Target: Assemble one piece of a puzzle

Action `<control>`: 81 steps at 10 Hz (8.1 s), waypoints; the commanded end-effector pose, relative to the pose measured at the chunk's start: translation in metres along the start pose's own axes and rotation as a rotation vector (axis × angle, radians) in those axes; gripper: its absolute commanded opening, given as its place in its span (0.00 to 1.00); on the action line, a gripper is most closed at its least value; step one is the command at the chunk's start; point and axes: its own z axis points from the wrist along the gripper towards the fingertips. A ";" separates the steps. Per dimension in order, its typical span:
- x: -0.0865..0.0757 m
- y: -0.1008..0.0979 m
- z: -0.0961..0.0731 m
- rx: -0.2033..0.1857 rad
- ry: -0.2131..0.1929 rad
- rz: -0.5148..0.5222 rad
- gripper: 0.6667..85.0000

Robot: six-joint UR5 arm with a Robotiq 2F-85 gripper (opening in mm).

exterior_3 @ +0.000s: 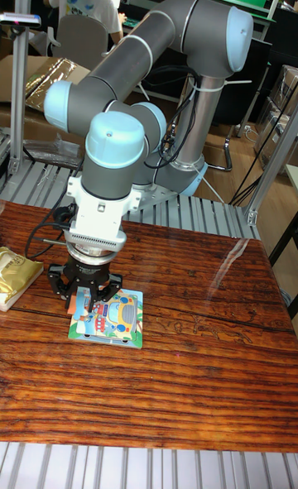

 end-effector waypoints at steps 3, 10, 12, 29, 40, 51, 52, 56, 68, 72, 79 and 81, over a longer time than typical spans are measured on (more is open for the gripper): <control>-0.001 0.000 -0.001 -0.002 -0.003 0.024 0.24; 0.001 0.006 -0.002 0.003 -0.001 0.044 0.21; 0.000 0.008 -0.001 0.001 -0.017 0.047 0.19; -0.010 0.007 0.009 0.028 -0.120 -0.023 0.13; 0.006 0.012 0.001 0.000 -0.151 -0.013 0.11; 0.008 0.022 0.020 -0.009 -0.191 0.004 0.10; 0.008 0.022 0.020 -0.009 -0.191 0.004 0.10; 0.014 0.023 0.023 -0.007 -0.185 -0.011 0.09; 0.014 0.024 0.023 -0.009 -0.205 -0.093 0.09; 0.011 0.023 0.025 -0.006 -0.214 -0.107 0.09; 0.014 0.024 0.028 -0.015 -0.204 -0.130 0.28; 0.016 0.023 0.028 -0.016 -0.196 -0.136 0.34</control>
